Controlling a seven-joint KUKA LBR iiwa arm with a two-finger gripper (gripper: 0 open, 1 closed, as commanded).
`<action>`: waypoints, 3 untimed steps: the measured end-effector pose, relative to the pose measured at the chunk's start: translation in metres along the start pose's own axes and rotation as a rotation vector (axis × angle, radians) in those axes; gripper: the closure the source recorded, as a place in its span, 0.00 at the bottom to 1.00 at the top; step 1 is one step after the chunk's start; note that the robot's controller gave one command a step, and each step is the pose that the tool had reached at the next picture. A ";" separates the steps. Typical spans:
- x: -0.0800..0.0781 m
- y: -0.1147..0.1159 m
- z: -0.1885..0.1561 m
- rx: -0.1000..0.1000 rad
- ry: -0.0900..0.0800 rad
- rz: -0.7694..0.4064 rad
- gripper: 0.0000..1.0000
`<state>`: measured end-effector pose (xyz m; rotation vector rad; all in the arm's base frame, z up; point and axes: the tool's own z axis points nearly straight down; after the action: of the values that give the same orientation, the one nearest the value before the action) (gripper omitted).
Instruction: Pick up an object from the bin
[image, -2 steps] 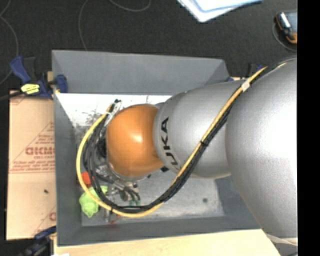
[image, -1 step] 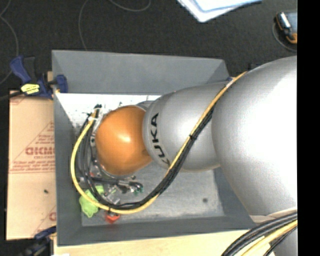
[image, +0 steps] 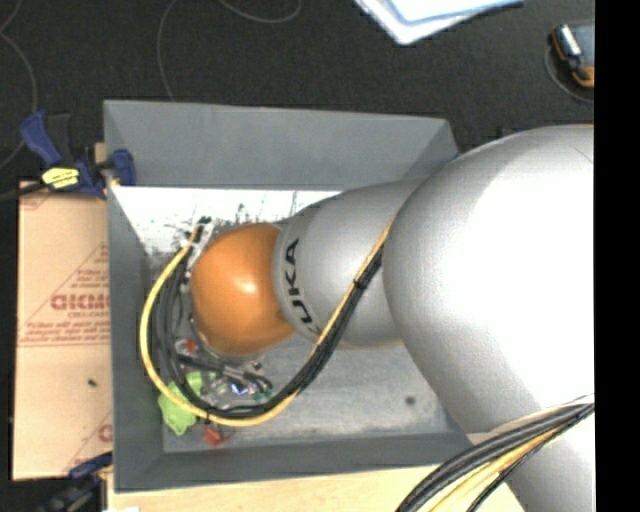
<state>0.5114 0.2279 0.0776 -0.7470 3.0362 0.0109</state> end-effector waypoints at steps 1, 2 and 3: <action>-0.007 0.002 0.006 0.002 -0.002 -0.408 1.00; -0.007 0.002 0.006 0.002 -0.001 -0.407 1.00; -0.006 0.002 0.003 0.000 0.003 -0.407 1.00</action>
Offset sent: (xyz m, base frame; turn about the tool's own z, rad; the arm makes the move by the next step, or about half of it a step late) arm 0.0000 0.0000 0.0000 0.0000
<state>0.5157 0.2323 0.0751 -1.3459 2.8240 0.0042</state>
